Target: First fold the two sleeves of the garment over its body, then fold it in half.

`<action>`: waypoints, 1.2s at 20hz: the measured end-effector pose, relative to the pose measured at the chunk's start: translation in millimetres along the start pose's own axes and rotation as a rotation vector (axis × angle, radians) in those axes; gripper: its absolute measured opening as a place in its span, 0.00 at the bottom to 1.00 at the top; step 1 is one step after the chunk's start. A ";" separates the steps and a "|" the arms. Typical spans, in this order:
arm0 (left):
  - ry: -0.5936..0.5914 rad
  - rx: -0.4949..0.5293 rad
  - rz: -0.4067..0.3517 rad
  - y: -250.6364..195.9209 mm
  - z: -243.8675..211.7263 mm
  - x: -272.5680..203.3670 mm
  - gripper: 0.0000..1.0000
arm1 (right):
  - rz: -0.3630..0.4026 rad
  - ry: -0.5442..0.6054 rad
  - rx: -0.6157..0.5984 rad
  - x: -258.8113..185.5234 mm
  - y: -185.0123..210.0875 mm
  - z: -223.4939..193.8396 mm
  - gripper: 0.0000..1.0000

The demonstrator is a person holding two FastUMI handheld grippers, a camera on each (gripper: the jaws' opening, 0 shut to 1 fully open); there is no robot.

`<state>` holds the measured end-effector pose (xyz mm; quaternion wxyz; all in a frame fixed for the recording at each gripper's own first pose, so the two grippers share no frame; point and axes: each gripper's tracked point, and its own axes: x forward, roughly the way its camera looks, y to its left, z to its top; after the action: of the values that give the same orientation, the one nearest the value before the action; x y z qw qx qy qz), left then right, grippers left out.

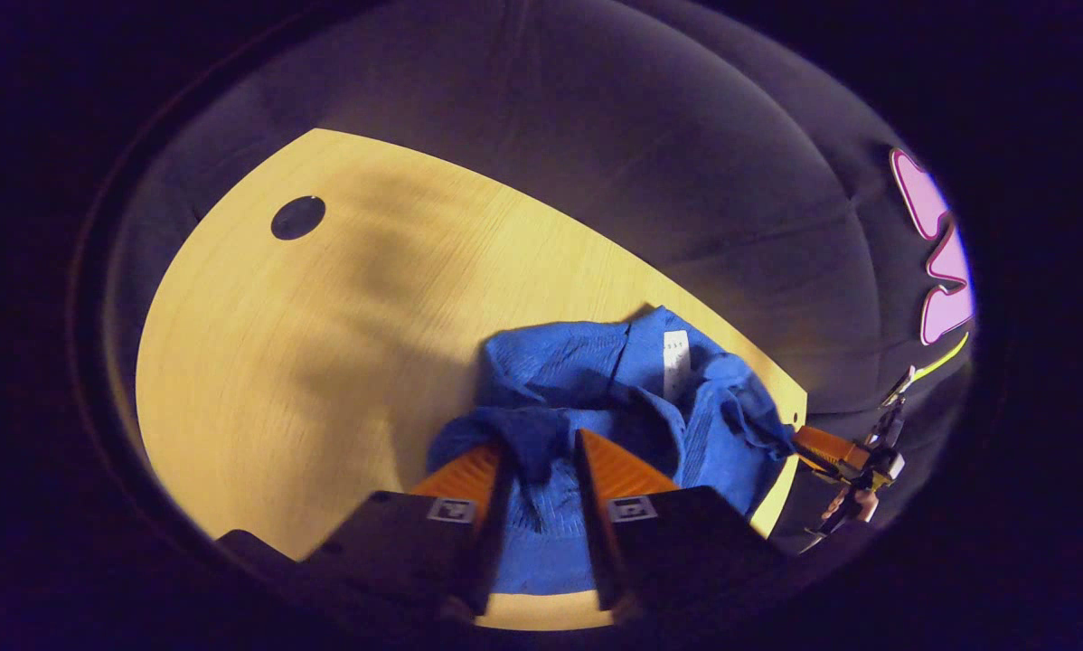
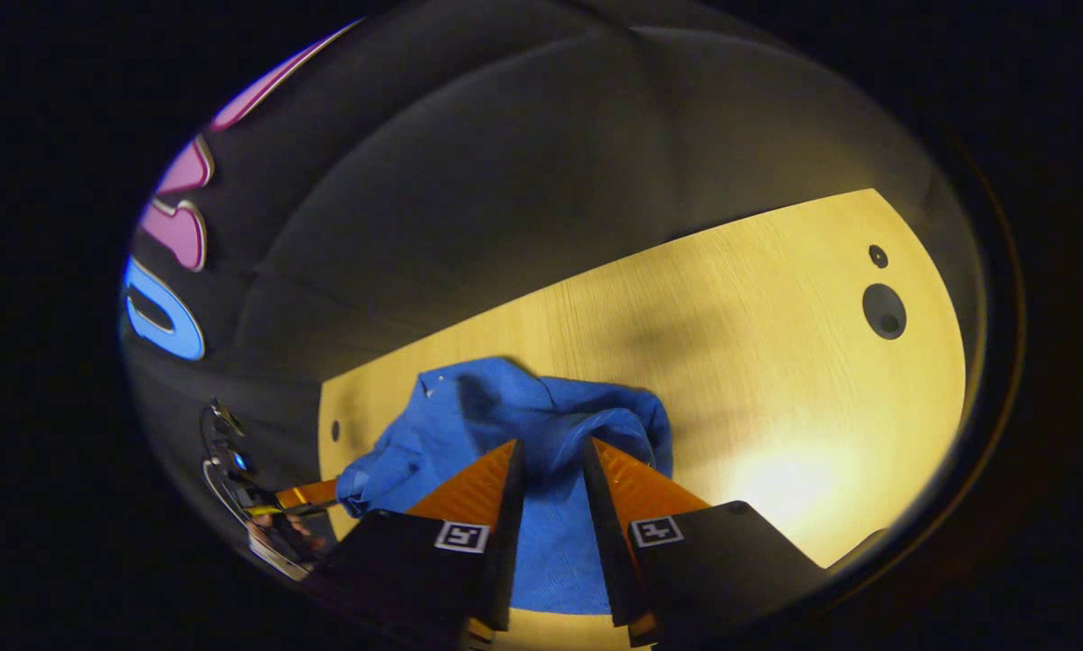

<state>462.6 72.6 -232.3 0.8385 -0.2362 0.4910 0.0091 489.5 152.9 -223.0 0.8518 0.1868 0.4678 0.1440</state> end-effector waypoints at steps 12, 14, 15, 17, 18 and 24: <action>-0.445 0.107 0.169 3.1 44.2 -112.1 0.84 | 0.084 -0.354 -0.414 -126.9 50.8 24.4 0.78; -0.535 0.205 0.204 -13.4 35.8 -149.9 0.84 | 0.099 -0.414 -0.492 -161.3 65.5 12.0 0.92; -0.581 0.262 0.229 -23.3 29.9 -170.4 0.81 | 0.111 -0.447 -0.515 -177.2 74.1 4.0 0.94; -0.674 0.399 0.284 -47.3 17.9 -209.4 0.84 | 0.130 -0.502 -0.540 -209.1 89.1 -16.0 0.96; -0.726 0.459 0.312 -61.3 12.6 -228.5 0.84 | 0.139 -0.520 -0.542 -224.8 95.9 -27.5 0.96; -0.905 0.537 0.072 -163.5 -80.6 -337.4 0.83 | 0.109 -0.716 -0.634 -342.3 150.2 -95.6 0.96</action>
<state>262.3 -32.3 77.5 0.9967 0.0317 0.0730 0.0129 219.3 160.0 52.3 0.9655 -0.0202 0.0678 0.2508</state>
